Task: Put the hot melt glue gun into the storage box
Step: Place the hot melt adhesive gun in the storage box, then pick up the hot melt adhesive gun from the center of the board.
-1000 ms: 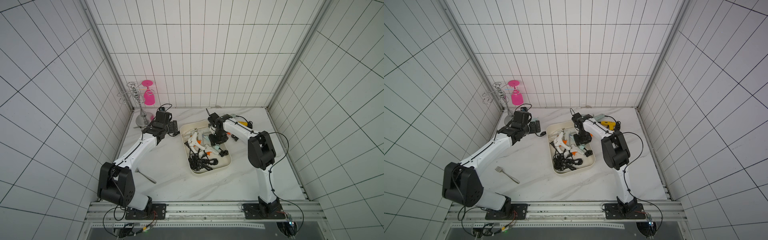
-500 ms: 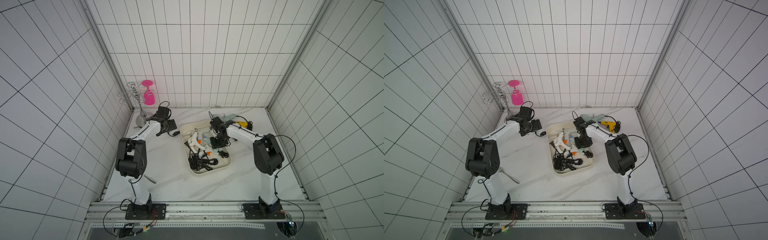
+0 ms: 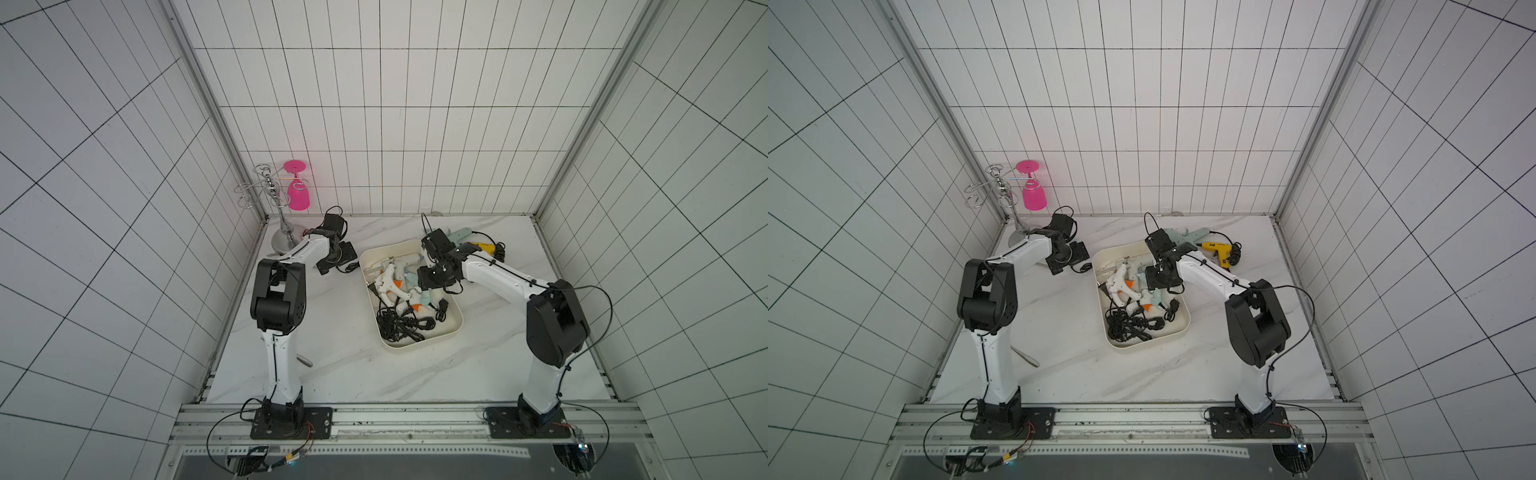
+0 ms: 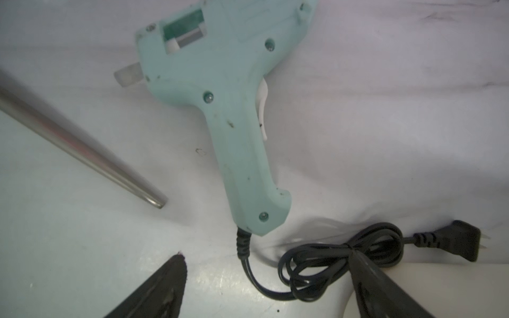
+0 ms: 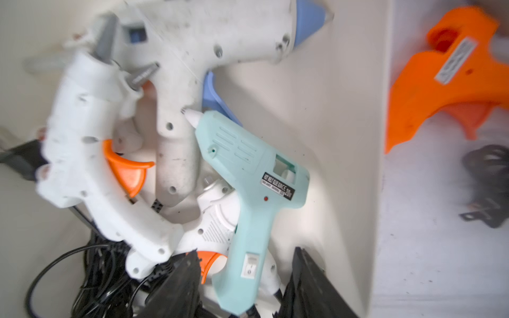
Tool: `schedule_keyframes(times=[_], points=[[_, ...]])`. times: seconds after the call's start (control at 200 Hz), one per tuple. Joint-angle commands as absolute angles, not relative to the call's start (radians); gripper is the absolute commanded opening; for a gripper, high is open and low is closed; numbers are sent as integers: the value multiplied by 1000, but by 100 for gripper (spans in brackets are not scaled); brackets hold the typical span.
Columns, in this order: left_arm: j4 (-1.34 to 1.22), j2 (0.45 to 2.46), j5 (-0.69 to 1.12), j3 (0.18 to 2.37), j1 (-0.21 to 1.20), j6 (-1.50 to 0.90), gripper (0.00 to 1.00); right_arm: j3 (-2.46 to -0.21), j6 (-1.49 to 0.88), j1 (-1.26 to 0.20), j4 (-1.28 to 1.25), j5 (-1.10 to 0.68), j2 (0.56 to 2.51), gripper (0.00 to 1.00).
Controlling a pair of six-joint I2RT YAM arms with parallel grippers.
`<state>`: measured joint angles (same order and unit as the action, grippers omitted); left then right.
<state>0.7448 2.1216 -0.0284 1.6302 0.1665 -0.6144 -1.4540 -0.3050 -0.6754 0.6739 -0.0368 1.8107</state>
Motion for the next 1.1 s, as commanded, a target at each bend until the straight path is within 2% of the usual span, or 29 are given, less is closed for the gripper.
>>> schedule_keyframes(times=[0.0,0.135,0.22,0.34,0.405,0.46,0.555,0.719,0.784,0.869,1.094], points=[[789,2175,-91,1703,162,-655,92,-1448,-275,-674,669,-35,1758,58],[873,2260,-176,1828,163,-680,90,-1391,-269,-657,576,-147,1732,58],[922,2311,-177,1902,159,-712,89,-1365,-287,-635,542,-230,1726,59],[938,2357,-163,1960,161,-729,83,-1351,-283,-610,534,-267,1727,59],[962,2380,-158,1983,162,-730,77,-1345,-282,-594,534,-290,1724,59],[965,2385,-163,1981,163,-724,66,-1341,-284,-577,532,-313,1723,59],[962,2391,-222,1977,166,-709,53,-1332,-291,-549,516,-379,1726,59],[1027,2451,-185,2058,167,-672,30,-1328,-301,-515,498,-458,1744,59],[1039,2463,-159,2069,172,-664,27,-1331,-309,-504,494,-482,1751,59],[1041,2457,-130,2061,172,-657,16,-1333,-313,-492,491,-509,1757,59],[941,2299,-2,1947,169,-632,9,-1315,-290,-459,485,-558,1743,61]])
